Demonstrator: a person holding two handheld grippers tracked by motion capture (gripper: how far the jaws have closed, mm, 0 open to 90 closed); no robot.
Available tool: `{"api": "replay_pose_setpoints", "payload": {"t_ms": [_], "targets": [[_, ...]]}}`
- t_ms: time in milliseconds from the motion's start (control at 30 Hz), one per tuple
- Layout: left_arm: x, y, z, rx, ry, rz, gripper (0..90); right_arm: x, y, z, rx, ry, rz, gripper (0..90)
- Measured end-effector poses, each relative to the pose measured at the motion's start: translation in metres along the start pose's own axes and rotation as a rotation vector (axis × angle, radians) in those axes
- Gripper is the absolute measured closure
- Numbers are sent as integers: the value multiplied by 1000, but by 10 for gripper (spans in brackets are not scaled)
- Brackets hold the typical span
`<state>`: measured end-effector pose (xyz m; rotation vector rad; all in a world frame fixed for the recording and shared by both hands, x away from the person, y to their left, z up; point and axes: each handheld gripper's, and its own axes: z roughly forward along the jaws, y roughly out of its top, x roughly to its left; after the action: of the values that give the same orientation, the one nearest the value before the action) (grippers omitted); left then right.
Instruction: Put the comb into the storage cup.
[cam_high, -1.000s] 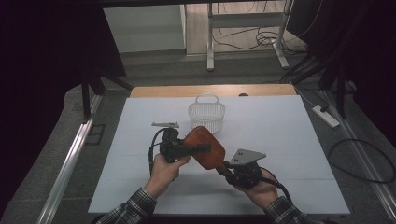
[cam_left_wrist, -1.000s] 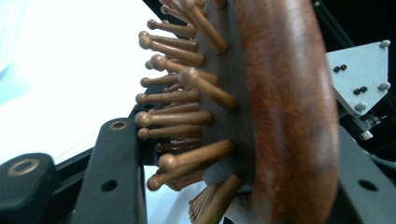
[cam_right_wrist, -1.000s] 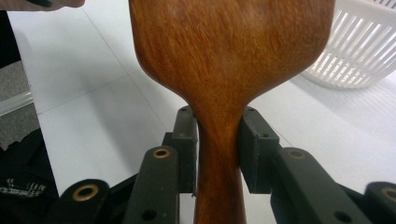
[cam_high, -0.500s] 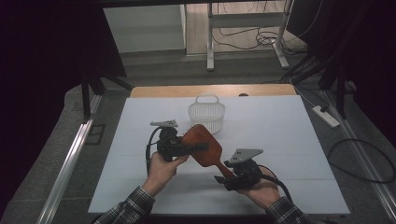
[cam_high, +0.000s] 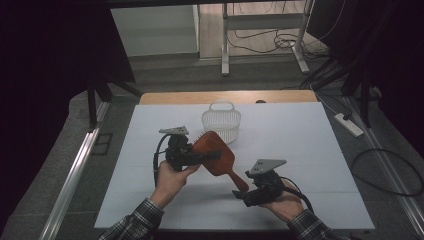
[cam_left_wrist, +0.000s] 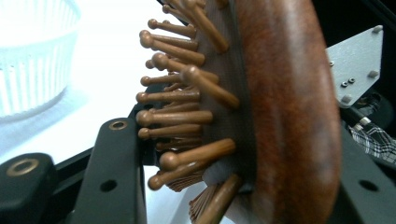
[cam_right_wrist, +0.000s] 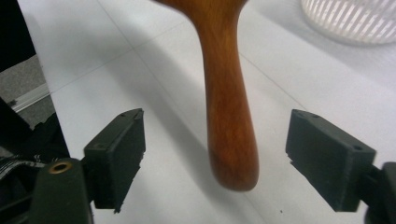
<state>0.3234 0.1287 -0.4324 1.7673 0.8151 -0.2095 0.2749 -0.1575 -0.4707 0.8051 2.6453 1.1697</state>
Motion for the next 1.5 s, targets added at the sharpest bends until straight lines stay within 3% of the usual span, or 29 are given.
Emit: {"api": "replay_pose_setpoints", "payload": {"t_ms": [433,833,1500], "targets": [[1,6,-8,-5,42,27,510,-9,-7,-1,51,1,-2,14],[6,14,-18,-21,97,31,510,-17,-10,-9,46,-6,-2,0],[15,27,-21,-35,129,27,509,-36,-23,-26,72,-11,43,0]]}}
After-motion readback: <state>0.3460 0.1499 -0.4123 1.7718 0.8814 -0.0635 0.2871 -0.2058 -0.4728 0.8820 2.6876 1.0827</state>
